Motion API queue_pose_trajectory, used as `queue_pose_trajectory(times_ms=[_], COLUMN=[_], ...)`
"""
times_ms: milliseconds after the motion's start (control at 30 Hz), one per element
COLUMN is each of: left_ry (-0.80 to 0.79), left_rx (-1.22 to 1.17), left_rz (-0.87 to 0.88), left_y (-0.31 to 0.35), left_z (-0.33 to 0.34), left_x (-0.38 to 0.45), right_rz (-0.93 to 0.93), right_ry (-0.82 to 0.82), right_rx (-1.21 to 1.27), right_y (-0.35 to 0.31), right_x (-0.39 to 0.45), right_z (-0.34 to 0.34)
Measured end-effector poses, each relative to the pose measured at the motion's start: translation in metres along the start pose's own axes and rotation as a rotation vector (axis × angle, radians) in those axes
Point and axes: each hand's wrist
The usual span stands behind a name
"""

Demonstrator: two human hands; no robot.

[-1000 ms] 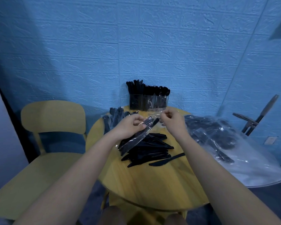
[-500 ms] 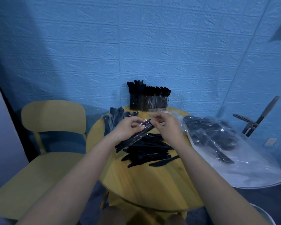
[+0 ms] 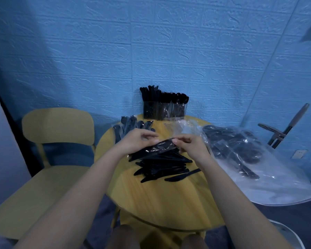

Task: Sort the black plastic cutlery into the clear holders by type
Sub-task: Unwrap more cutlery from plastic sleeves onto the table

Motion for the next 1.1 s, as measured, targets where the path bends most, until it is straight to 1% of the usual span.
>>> queue_pose_trajectory(times_ms=[67,133,200,300,400,467,600,667,767,833,967,1100], left_ry=[0.053,0.046,0.036,0.06,0.11,0.114,0.072,0.1,0.218,0.267,0.343,0.385], left_rx=[-0.036,-0.085,-0.22,-0.383,-0.667,-0.706,-0.79,-0.79,-0.711,-0.664,-0.613,-0.606], left_rz=[-0.045,-0.092,-0.136,-0.145,-0.157,-0.161,-0.165,-0.164,-0.185,-0.179,-0.161,-0.143], left_y=[-0.012,-0.025,-0.034,-0.039,-0.04,-0.04,-0.043,-0.044,-0.043,-0.043,-0.042,-0.043], left_z=[-0.009,-0.015,-0.015,-0.011,-0.007,-0.007,-0.006,-0.006,-0.004,-0.002,0.002,0.002], left_x=[-0.005,-0.012,-0.018,-0.022,-0.023,-0.024,-0.026,-0.026,-0.024,-0.024,-0.025,-0.025], right_rz=[0.06,0.094,0.114,0.129,0.127,0.12,0.13,0.127,0.119,0.127,0.138,0.183], right_ry=[0.059,0.081,0.088,0.099,0.118,0.122,0.122,0.088,0.024,0.008,0.09,0.121], right_rx=[0.101,0.146,0.156,0.183,0.179,0.182,0.192,0.205,0.237,0.25,0.247,0.344], right_y=[0.007,0.012,0.016,0.02,0.022,0.023,0.024,0.022,0.02,0.019,0.021,0.021], right_x=[0.002,0.003,0.004,0.005,0.005,0.004,0.001,-0.001,-0.005,-0.005,-0.003,-0.003], right_z=[-0.003,-0.005,-0.005,-0.002,-0.002,-0.003,-0.007,-0.007,-0.007,-0.007,-0.007,-0.006])
Point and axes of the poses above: each hand's wrist, its own x-axis towards the middle knuckle, its own z-axis out of the palm, y = z × x, and after that the axes turned 9 degrees about z, right-handed
